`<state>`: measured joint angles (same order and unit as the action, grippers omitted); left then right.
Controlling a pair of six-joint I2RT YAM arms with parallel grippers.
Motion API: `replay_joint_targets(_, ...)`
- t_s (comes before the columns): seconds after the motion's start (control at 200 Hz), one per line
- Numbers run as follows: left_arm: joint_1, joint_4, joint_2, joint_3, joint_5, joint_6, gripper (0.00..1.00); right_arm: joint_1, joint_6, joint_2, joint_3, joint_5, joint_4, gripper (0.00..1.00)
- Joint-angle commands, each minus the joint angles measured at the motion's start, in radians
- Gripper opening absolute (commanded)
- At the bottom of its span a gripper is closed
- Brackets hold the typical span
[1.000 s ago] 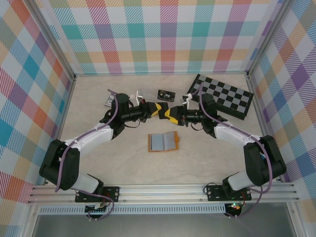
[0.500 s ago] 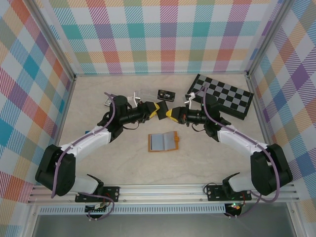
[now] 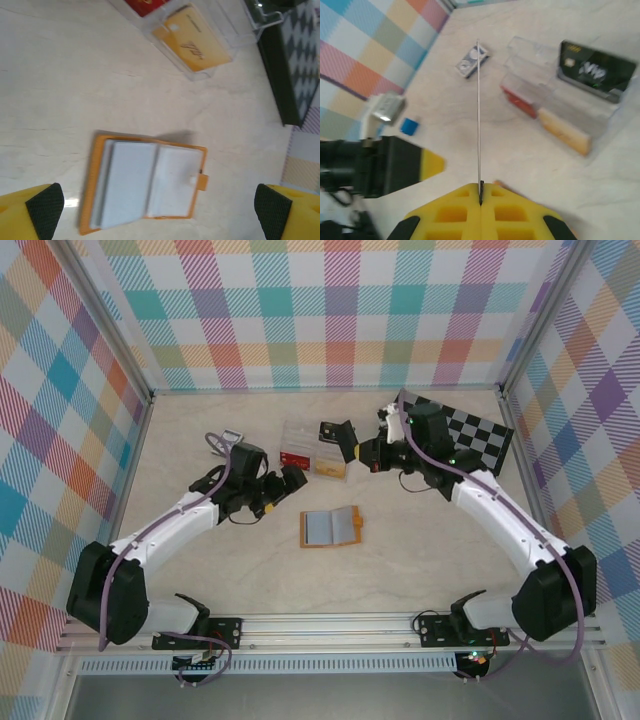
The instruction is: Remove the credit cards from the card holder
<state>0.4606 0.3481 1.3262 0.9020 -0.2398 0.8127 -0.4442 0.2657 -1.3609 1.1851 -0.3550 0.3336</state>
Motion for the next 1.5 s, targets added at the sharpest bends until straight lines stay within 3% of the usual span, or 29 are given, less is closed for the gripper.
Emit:
replay_joint_targets(0.0, -0.023, 0.107, -0.045, 0.004, 0.100, -0.091, 1.00, 0.005, -0.345, -0.100, 0.126, 0.069, 0.138, 0.00)
replay_joint_targets(0.225, -0.056, 0.229, -0.033, 0.067, 0.242, -0.218, 1.00, 0.008, -0.744, -0.326, 0.419, 0.072, 0.289, 0.00)
replay_joint_targets(0.36, -0.115, 0.270, -0.010, 0.104, 0.277, -0.285, 1.00, 0.012, -0.953, -0.420, 0.503, 0.029, 0.315, 0.00)
replay_joint_targets(0.64, -0.183, 0.237, -0.013, 0.098, 0.311, -0.381, 1.00, 0.055, -1.150, -0.611, 0.705, -0.033, 0.422, 0.00)
replay_joint_targets(0.735, -0.208, 0.198, -0.004, 0.095, 0.274, -0.436, 1.00, 0.061, -1.195, -0.654, 0.747, -0.042, 0.454, 0.00)
replay_joint_targets(1.04, -0.265, 0.204, 0.004, 0.115, 0.163, -0.420, 1.00, 0.078, -1.255, -0.782, 0.909, -0.061, 0.569, 0.00)
replay_joint_targets(1.495, -0.273, 0.201, 0.013, 0.108, 0.142, -0.414, 1.00, 0.079, -1.234, -0.882, 0.966, 0.016, 0.602, 0.00)
